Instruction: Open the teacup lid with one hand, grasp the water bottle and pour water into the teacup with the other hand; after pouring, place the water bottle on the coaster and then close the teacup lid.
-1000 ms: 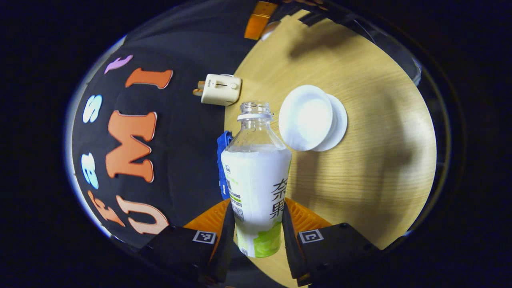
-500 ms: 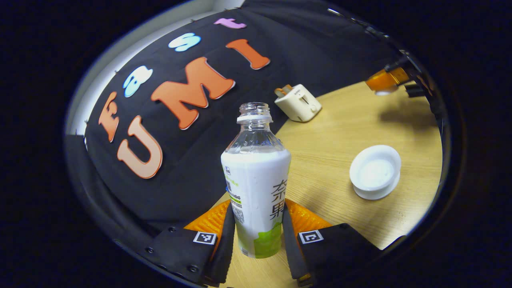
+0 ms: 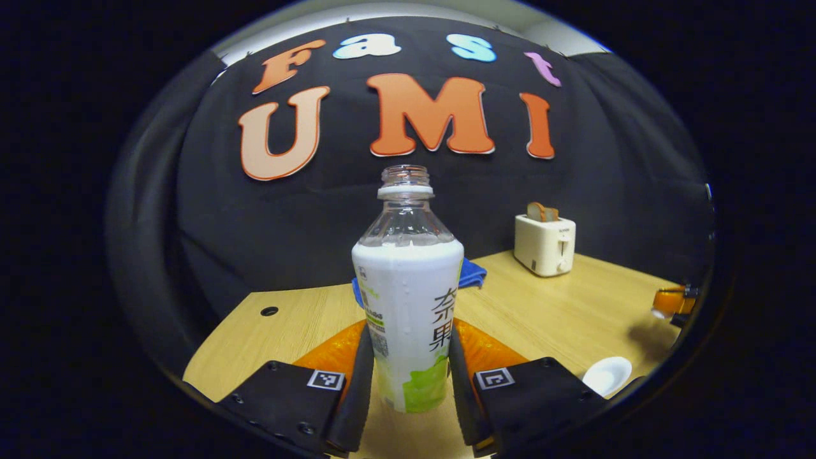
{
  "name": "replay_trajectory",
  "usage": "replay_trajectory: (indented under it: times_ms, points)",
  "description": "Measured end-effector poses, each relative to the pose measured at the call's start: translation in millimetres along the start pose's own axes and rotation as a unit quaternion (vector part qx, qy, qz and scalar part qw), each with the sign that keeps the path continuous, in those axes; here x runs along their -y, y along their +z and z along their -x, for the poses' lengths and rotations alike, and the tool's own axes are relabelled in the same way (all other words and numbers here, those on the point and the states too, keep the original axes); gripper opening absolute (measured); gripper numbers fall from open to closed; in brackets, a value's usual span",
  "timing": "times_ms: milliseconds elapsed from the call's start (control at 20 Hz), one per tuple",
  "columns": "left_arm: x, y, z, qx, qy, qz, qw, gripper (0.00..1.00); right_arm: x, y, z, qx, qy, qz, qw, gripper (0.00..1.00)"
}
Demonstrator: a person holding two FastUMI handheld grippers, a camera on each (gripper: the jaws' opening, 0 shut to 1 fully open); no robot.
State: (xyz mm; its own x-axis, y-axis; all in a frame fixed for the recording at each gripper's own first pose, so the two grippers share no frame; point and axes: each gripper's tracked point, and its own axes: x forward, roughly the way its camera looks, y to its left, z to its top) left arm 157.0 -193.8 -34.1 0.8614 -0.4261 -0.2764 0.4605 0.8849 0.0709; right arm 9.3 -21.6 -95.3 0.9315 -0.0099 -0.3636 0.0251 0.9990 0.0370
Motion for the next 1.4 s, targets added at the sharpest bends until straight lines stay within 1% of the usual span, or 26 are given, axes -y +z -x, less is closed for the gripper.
replay_trajectory:
  times_ms: [100,150,200,300,450,650,700,750,1000,1100,1250,1350,1400]
  points:
    - [-7,2,-20,0.009,-0.004,0.049,0.999,0.58,2,-4,-3,-0.005,-0.002,0.000,1.000,0.18]
    - [-10,2,-27,0.014,-0.002,0.065,0.998,0.58,3,-5,-3,-0.008,-0.003,0.000,1.000,0.18]
    - [-14,3,-35,0.019,0.000,0.074,0.997,0.61,3,-7,-5,-0.011,-0.004,-0.001,1.000,0.18]
    - [-16,-3,-49,0.019,0.001,0.076,0.997,0.60,4,-10,-7,-0.015,-0.005,-0.002,1.000,0.18]
    - [-11,-20,-61,0.005,-0.006,0.095,0.995,0.60,7,-11,-8,-0.018,-0.007,-0.003,1.000,0.18]
    - [-6,-47,-74,-0.016,0.002,0.070,0.997,0.60,12,-13,-8,-0.020,-0.011,-0.006,1.000,0.18]
    - [-4,-51,-74,-0.019,0.001,0.065,0.998,0.60,13,-13,-9,-0.020,-0.012,-0.008,1.000,0.14]
    - [-1,-53,-74,-0.020,-0.001,0.062,0.998,0.60,14,-12,-9,-0.020,-0.013,-0.008,1.000,0.18]
    - [3,-59,-81,-0.021,0.003,0.063,0.998,0.60,14,-11,-8,-0.019,-0.012,-0.009,1.000,0.18]
    - [3,-62,-80,-0.024,0.006,0.057,0.998,0.63,13,-12,-8,-0.020,-0.011,-0.008,1.000,0.18]
    - [4,-71,-81,-0.035,0.011,0.047,0.998,0.63,12,-11,-8,-0.019,-0.010,-0.008,1.000,0.18]
    - [4,-68,-81,-0.029,0.012,0.042,0.999,0.65,12,-11,-8,-0.019,-0.011,-0.008,1.000,0.18]
    - [5,-70,-82,-0.032,0.014,0.039,0.999,0.64,12,-11,-8,-0.019,-0.011,-0.008,1.000,0.18]
